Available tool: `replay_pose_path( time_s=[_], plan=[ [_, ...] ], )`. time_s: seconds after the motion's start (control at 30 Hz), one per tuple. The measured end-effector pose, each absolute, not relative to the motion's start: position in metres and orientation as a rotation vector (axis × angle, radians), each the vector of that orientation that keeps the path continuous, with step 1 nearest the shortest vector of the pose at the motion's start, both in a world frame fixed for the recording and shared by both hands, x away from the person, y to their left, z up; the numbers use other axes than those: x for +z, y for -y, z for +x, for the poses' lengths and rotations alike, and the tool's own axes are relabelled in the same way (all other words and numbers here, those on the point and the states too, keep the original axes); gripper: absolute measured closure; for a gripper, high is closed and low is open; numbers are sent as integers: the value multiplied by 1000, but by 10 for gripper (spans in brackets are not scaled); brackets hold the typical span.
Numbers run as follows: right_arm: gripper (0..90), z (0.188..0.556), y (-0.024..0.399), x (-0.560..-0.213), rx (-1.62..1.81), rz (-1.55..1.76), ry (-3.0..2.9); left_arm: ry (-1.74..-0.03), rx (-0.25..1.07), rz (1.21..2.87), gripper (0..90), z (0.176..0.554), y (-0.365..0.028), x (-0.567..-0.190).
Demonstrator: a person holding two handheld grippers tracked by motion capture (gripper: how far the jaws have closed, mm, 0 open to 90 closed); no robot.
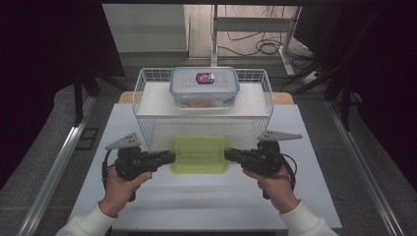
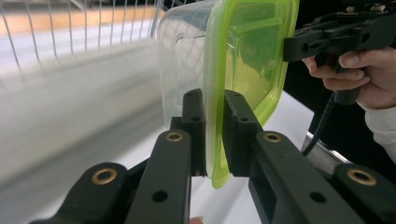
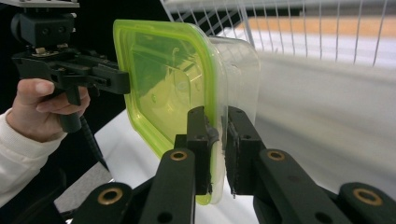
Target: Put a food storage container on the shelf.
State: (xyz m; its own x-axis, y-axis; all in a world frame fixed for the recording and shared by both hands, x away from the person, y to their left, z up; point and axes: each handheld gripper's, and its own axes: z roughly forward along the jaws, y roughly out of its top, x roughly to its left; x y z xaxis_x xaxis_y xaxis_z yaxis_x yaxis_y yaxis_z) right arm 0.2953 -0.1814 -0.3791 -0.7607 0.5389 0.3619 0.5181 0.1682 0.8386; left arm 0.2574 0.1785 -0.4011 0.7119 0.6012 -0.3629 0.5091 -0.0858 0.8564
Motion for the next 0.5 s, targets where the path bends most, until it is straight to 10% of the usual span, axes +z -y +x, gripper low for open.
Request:
replay_pose_path(
  time_s=[0.5],
  plan=[
    [810, 328, 175, -301, 1686, 975, -2318, -859, 164, 1708, 813, 298, -182, -327]
  ],
)
